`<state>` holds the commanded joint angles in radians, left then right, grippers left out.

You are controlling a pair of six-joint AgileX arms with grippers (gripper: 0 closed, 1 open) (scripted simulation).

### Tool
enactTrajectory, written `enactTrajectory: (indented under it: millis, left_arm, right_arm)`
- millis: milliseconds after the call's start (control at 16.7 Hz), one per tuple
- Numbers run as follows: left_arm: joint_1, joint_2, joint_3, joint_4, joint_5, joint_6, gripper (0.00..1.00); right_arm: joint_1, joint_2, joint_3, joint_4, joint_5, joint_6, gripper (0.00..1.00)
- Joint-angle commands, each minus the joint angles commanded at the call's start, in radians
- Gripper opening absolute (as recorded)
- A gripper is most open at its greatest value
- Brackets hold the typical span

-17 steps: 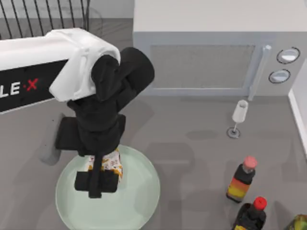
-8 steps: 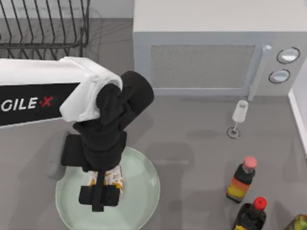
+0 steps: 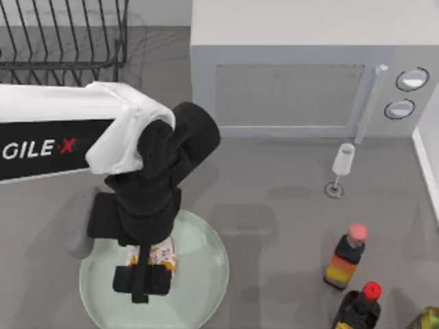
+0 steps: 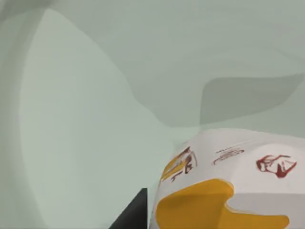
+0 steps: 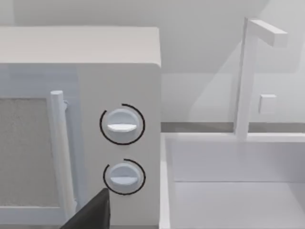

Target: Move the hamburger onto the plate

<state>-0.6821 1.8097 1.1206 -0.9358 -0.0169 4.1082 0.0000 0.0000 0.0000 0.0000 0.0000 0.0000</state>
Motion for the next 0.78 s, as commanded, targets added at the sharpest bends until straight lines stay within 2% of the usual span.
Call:
enactTrajectory:
  millis: [420,780]
  left_arm:
    - [0.0,0.0,0.0,0.0,0.0,0.0,0.98]
    - [0.0,0.0,0.0,0.0,0.0,0.0,1.0]
  right_arm:
    - [0.0,0.0,0.0,0.0,0.0,0.0,1.0]
    - [0.0,0.0,0.0,0.0,0.0,0.0,1.0]
